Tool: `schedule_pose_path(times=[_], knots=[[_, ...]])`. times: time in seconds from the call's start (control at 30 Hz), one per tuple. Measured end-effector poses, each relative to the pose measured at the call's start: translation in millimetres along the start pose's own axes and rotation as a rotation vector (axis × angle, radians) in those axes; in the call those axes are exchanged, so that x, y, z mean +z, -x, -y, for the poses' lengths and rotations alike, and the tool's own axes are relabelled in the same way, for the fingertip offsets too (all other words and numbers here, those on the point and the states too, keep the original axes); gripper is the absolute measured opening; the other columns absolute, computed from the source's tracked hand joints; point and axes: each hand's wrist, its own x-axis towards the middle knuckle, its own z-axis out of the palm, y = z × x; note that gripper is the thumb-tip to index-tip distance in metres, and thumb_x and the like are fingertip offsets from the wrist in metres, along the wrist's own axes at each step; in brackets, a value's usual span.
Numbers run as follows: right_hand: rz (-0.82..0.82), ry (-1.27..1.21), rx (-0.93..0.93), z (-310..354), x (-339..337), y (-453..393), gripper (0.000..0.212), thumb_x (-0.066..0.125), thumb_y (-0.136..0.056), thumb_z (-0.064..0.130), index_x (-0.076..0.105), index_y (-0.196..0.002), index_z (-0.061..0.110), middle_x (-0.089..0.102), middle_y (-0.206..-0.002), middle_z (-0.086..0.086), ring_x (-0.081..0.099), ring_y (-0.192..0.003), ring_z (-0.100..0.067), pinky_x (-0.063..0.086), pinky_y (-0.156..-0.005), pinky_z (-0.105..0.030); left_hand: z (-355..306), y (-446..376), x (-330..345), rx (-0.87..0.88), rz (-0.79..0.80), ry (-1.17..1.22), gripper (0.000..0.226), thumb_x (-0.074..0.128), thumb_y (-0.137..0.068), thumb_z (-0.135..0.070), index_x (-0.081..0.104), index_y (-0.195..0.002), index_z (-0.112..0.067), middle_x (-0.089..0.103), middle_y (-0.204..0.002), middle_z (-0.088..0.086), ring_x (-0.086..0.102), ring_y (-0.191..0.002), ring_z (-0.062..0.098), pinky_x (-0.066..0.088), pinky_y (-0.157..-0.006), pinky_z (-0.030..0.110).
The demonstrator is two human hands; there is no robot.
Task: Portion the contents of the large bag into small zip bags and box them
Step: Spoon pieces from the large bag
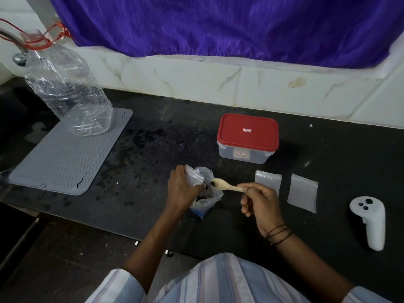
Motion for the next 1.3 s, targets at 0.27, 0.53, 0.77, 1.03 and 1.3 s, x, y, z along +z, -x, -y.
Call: schedule_pose_path(times=[0.27, 0.53, 0.77, 1.03, 1.3], knots=[[0.058, -0.041, -0.088, 38.8, 20.2, 0.3, 0.023, 0.047, -0.096, 0.005, 0.070, -0.098, 0.006, 0.057, -0.060, -0.010, 0.050, -0.047, -0.018, 0.037, -0.041, -0.026, -1.5, 13.1, -1.2, 0.322, -0.211, -0.109, 0.039, 0.082, -0.068, -0.014, 0.058, -0.099, -0.009, 0.056, -0.097, 0.001, 0.055, -0.091, 0.023, 0.047, -0.083, 0.045], [0.096, 0.057, -0.164, 41.0, 21.7, 3.8, 0.025, 0.046, -0.096, 0.002, 0.070, -0.097, 0.007, 0.058, -0.058, -0.008, 0.051, -0.046, -0.020, 0.038, -0.040, -0.027, -6.3, 17.1, -7.7, 0.331, -0.130, 0.030, 0.042, 0.075, -0.073, -0.026, 0.045, -0.099, -0.039, 0.059, -0.094, -0.012, 0.061, -0.087, 0.017, 0.054, -0.077, 0.049], [0.138, 0.314, -0.340, 43.3, 15.7, 3.0, 0.025, 0.053, -0.095, 0.005, 0.073, -0.097, 0.020, 0.064, -0.059, 0.000, 0.058, -0.050, -0.011, 0.046, -0.047, -0.021, -9.5, 17.9, -5.1, 0.369, -0.091, -0.020, 0.032, 0.069, -0.076, -0.024, 0.056, -0.105, -0.019, 0.060, -0.093, -0.010, 0.062, -0.083, 0.017, 0.055, -0.074, 0.049], [0.275, 1.251, -1.216, 54.6, 18.6, 4.4, 0.039, 0.068, -0.076, 0.000, 0.070, -0.113, 0.011, 0.065, -0.075, -0.002, 0.058, -0.060, -0.019, 0.050, -0.047, -0.033, -5.0, 16.1, -4.1, 0.470, -0.095, 0.001, 0.022, 0.077, -0.082, -0.019, 0.061, -0.096, -0.016, 0.064, -0.090, -0.007, 0.061, -0.080, 0.007, 0.054, -0.074, 0.032], [0.043, 0.857, -0.930, 47.1, 20.3, -1.7, 0.023, 0.051, -0.093, 0.017, 0.071, -0.105, 0.014, 0.069, -0.082, 0.001, 0.060, -0.068, -0.010, 0.053, -0.059, -0.034, 2.7, 2.1, -31.4, 0.010, -0.133, 0.261, 0.023, 0.076, -0.084, -0.026, 0.058, -0.098, -0.023, 0.066, -0.093, -0.006, 0.065, -0.085, 0.007, 0.053, -0.068, 0.025]])
